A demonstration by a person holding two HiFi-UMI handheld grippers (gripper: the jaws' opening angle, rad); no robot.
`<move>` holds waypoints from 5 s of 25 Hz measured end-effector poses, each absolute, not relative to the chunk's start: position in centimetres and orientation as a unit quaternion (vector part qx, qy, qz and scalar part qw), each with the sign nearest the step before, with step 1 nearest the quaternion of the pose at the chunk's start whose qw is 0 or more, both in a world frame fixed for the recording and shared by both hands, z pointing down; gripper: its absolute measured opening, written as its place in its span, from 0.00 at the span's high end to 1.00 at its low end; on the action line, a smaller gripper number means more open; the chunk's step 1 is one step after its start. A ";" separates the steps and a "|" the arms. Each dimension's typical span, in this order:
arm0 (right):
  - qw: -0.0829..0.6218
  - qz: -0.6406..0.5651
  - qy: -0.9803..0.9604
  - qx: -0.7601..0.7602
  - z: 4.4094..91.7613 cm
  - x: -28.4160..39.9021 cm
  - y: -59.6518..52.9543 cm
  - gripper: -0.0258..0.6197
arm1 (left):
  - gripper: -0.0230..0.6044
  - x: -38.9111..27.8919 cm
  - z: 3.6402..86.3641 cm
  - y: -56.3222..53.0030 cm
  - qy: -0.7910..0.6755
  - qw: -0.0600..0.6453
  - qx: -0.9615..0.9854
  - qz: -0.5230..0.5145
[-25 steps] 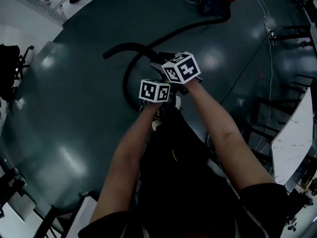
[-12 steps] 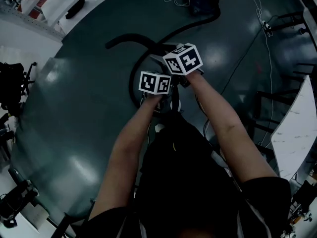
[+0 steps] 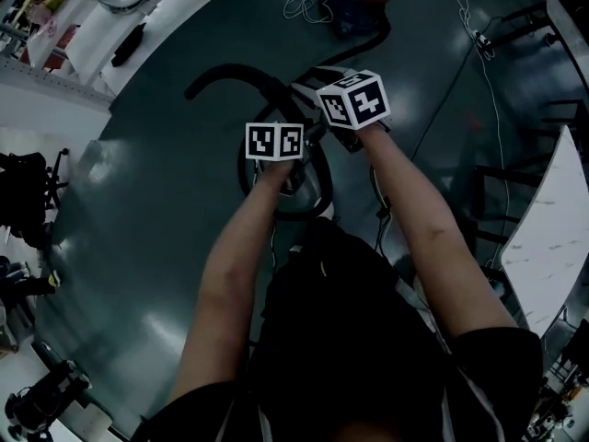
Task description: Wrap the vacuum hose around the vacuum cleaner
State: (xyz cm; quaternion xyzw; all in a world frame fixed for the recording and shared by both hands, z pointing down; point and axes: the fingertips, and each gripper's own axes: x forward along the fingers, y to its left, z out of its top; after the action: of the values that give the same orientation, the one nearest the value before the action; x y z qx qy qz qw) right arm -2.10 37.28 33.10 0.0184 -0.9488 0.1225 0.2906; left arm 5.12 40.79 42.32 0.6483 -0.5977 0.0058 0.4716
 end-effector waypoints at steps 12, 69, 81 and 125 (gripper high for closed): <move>0.273 0.144 -0.948 0.072 32.4 1.9 28.3 0.66 | 0.75 -1.0 36.3 31.1 -0.659 0.413 0.628 -0.029; 0.306 -0.086 -0.919 0.235 28.3 3.2 12.9 0.71 | 0.44 -6.4 22.7 12.7 -0.495 0.390 0.741 -0.233; 0.319 -0.089 -0.909 0.253 28.0 2.6 9.6 0.71 | 0.50 -6.0 23.9 13.3 -0.506 0.250 0.825 0.015; 0.299 -0.205 -0.927 0.101 25.1 2.3 -3.6 0.48 | 0.70 -3.6 27.0 -0.3 -0.603 0.049 0.682 0.411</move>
State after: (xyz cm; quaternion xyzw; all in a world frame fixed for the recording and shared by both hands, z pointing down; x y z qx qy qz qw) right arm 2.30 -3.61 25.08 0.1009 -0.9265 -0.2054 0.2985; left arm -3.56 -0.26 26.95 0.6822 -0.6027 0.4110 0.0486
